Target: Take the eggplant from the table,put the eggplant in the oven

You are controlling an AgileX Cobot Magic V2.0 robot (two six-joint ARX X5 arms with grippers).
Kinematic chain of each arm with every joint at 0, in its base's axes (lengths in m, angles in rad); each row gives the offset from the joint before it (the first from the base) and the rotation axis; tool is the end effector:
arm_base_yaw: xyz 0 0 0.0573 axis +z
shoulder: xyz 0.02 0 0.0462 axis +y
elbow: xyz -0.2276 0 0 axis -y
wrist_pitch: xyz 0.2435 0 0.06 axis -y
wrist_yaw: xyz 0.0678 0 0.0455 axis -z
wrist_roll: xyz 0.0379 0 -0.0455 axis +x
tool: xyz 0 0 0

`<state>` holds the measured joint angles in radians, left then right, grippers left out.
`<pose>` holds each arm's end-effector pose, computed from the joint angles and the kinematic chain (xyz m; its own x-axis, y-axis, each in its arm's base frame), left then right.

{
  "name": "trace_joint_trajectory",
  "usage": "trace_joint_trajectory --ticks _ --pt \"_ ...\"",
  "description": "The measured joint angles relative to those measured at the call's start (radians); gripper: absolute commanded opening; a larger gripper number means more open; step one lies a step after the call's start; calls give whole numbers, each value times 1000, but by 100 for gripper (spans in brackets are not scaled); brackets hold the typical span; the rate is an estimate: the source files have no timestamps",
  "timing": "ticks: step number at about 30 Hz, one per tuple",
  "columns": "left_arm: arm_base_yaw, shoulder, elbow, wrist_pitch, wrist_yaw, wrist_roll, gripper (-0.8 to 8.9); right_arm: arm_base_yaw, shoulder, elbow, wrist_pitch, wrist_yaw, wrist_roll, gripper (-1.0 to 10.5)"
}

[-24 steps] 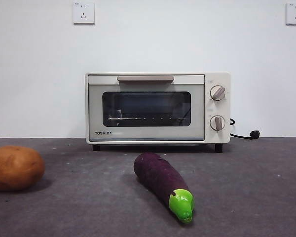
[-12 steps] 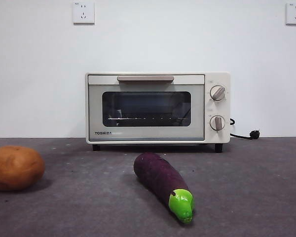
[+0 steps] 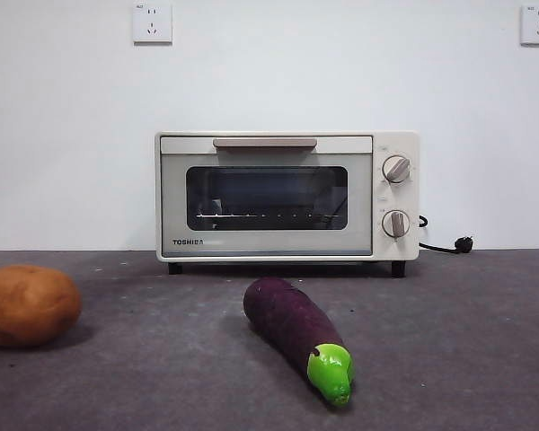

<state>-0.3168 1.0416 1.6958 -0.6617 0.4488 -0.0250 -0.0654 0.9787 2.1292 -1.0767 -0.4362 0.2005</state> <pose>0.1505 -0.0666 0.4950 0.7209 -0.6930 -0.0068 0.6926 0.7208 -0.0282 0.0404 0.0134 0.5467 0.9296 0.3625 0.0668 -0.3686 0.9143 0.1681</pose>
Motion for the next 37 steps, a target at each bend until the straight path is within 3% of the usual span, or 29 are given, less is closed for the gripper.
trace_joint_trajectory --ticks 10,28,37 --pt "-25 167 0 13 0 86 -5 0 0 1 -1 -88 30 599" --pt "-25 675 0 206 -5 180 -5 0 1 19 -63 -105 51 598" --pt "-25 793 0 300 -5 201 -5 0 1 19 -81 -105 50 598"
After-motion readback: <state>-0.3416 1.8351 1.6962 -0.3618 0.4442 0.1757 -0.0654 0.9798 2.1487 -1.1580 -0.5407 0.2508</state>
